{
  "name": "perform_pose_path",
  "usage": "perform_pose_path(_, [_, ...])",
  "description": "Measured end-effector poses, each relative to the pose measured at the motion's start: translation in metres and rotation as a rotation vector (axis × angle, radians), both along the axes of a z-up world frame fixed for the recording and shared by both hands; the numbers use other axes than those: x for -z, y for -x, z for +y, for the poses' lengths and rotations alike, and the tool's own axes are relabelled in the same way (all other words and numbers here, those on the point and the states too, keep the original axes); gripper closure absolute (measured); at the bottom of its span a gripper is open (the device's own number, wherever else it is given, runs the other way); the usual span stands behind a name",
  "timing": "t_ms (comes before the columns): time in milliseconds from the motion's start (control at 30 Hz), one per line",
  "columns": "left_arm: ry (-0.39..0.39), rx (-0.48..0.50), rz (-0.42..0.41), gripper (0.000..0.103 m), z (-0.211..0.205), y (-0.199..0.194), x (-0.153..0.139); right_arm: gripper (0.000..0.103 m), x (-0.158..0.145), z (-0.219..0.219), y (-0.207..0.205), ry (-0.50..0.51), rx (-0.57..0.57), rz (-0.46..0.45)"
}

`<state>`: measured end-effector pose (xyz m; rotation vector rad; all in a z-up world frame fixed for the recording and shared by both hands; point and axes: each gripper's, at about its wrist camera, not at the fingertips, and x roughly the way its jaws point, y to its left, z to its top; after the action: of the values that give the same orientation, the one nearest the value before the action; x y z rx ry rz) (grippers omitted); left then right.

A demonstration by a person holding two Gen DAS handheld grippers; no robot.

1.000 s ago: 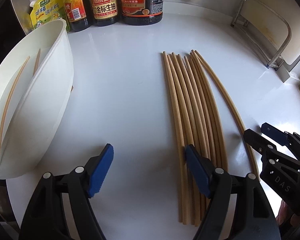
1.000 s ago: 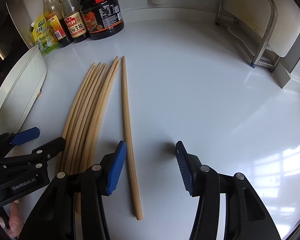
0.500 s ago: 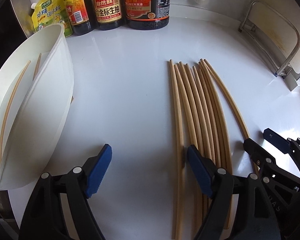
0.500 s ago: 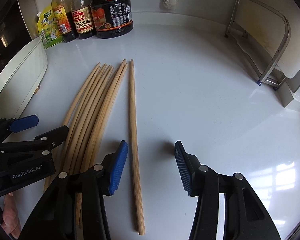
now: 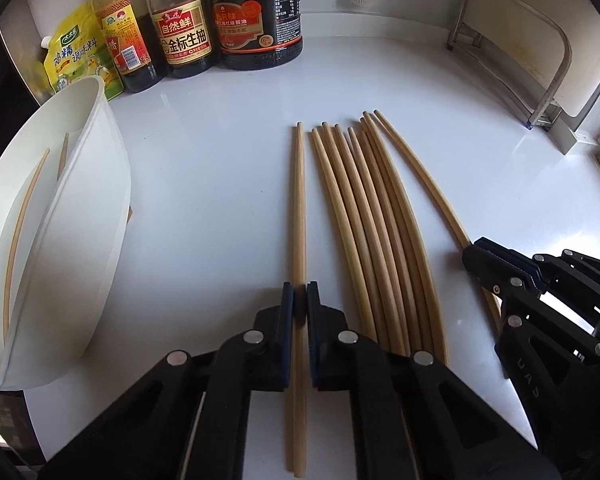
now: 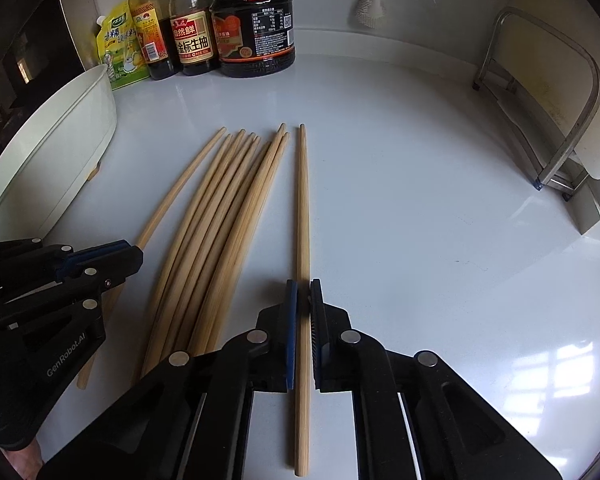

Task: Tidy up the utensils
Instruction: 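Close the right tool on a chopstick while the left tool grasps another, then lift and carry both held chopsticks over the white basin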

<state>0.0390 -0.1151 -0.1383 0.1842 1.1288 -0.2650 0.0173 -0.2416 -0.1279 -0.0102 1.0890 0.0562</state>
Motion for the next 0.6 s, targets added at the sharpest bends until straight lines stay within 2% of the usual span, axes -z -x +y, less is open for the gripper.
perform_pose_path(233, [0.016,-0.005,0.043,0.096,0.01,-0.003,-0.009,0.097,-0.013,-0.008,0.006,-0.105,0.056,0.02])
perform_pose_path(400, [0.036,0.007,0.032,0.096,0.018,0.001,-0.036,0.097,-0.041,-0.005,0.016,-0.147,0.077,-0.008])
perform_pose_path(600, [0.07,0.028,-0.025,0.096,0.035,0.003,-0.083,0.097,-0.08,0.007,0.021,-0.185,0.077,-0.05])
